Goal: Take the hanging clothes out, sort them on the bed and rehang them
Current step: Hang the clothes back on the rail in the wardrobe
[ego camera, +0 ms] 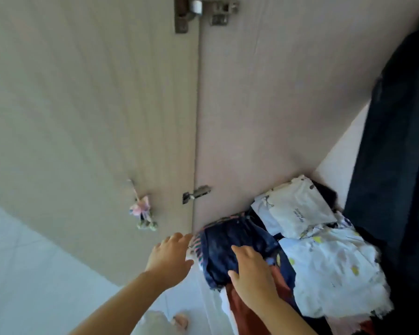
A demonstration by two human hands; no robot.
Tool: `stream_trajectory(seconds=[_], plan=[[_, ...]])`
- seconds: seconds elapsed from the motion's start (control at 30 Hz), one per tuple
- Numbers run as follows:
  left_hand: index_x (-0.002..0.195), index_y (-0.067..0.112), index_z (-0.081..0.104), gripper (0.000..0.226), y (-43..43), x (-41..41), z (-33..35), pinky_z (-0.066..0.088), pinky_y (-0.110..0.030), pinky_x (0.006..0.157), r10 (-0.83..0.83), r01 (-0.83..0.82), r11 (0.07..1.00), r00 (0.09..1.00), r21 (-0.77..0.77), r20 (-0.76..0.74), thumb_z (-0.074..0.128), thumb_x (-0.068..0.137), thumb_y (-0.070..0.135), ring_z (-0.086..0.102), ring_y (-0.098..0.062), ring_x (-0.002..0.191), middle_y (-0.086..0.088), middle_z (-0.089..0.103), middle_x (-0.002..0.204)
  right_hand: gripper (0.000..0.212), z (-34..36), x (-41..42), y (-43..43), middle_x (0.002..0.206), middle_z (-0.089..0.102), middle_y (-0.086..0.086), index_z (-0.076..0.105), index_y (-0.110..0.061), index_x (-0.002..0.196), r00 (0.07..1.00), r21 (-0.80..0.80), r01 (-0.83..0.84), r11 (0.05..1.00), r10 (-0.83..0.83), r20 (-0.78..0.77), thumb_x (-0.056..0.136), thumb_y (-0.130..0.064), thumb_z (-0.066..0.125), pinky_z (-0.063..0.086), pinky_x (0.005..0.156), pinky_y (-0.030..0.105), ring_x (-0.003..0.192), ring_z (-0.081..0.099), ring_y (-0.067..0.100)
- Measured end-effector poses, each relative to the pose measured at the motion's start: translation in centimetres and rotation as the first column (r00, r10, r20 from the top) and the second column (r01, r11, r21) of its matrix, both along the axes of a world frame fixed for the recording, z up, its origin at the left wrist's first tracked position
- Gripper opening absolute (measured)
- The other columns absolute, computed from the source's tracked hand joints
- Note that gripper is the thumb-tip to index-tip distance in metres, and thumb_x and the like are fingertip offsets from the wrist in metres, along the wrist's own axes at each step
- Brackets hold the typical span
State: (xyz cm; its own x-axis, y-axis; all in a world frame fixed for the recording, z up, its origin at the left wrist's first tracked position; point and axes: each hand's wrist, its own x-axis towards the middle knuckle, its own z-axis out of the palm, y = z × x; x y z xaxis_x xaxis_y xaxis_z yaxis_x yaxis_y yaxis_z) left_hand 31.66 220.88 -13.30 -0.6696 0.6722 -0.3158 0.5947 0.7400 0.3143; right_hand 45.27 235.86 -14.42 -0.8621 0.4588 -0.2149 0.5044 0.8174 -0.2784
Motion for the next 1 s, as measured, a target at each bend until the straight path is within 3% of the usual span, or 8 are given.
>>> stream_trajectory(seconds=[0.1,0.2,0.43,0.67,1.0], plan=[[0.145,0.028,0.02,0.065,-7.4,0.7,-0.7,0.031,-0.036,0.104,0.233,-0.233,0.971,0.972,-0.055,-0.002,0.051,0.089,0.04,0.036,-0.022,0.13,0.002,0.035,0.143,0.051,-1.3,-2.9,-4.1,0.134,0.044,-0.002,0.038,-0.021,0.134,0.976,-0.016,-0.215,0.977,0.215,0.033,0.087,-0.031,0.052,0.034,0.1,0.027,0.122,0.043,0.019],[0.145,0.026,0.021,0.064,-15.6,2.1,-1.0,0.032,-0.035,0.104,0.469,-0.468,0.879,0.883,-0.089,-0.016,0.051,0.089,0.039,0.037,-0.022,0.129,0.001,0.036,0.142,0.06,-2.2,-5.6,-9.6,0.14,0.037,-0.003,0.028,-0.022,0.141,0.895,-0.033,-0.437,0.899,0.438,0.084,0.087,-0.035,0.052,0.029,0.104,0.025,0.129,0.037,0.017],[0.145,0.026,0.021,0.064,-32.6,7.1,-0.4,0.036,-0.035,0.101,0.854,-0.853,0.514,0.518,-0.087,-0.04,0.051,0.09,0.039,0.039,-0.022,0.127,0.002,0.037,0.142,0.059,-2.4,-11.1,-25.0,0.142,0.035,-0.002,0.024,-0.023,0.145,0.56,-0.102,-0.818,0.566,0.825,0.084,0.091,-0.031,0.049,0.028,0.104,0.024,0.13,0.035,0.016],[0.146,0.024,0.019,0.064,-46.9,10.3,-1.0,0.032,-0.032,0.104,0.979,-0.979,0.202,0.202,-0.03,0.017,0.049,0.092,0.039,0.035,-0.019,0.131,0.001,0.032,0.146,0.057,-1.6,-14.7,-41.9,0.141,0.033,-0.006,0.02,-0.025,0.145,0.278,-0.075,-0.957,0.28,0.96,0.04,0.093,-0.033,0.045,0.03,0.103,0.027,0.128,0.032,0.016],[0.145,0.025,0.017,0.063,-64.0,9.6,-0.7,0.032,-0.032,0.103,0.999,-0.999,-0.04,-0.04,-0.004,0.026,0.047,0.092,0.037,0.039,-0.02,0.126,0.002,0.035,0.14,0.06,-0.4,-20.0,-63.6,0.144,0.027,-0.009,0.015,-0.029,0.145,0.02,-0.004,-1.0,0.021,0.998,0.062,0.093,-0.037,0.045,0.028,0.102,0.024,0.131,0.028,0.014]])
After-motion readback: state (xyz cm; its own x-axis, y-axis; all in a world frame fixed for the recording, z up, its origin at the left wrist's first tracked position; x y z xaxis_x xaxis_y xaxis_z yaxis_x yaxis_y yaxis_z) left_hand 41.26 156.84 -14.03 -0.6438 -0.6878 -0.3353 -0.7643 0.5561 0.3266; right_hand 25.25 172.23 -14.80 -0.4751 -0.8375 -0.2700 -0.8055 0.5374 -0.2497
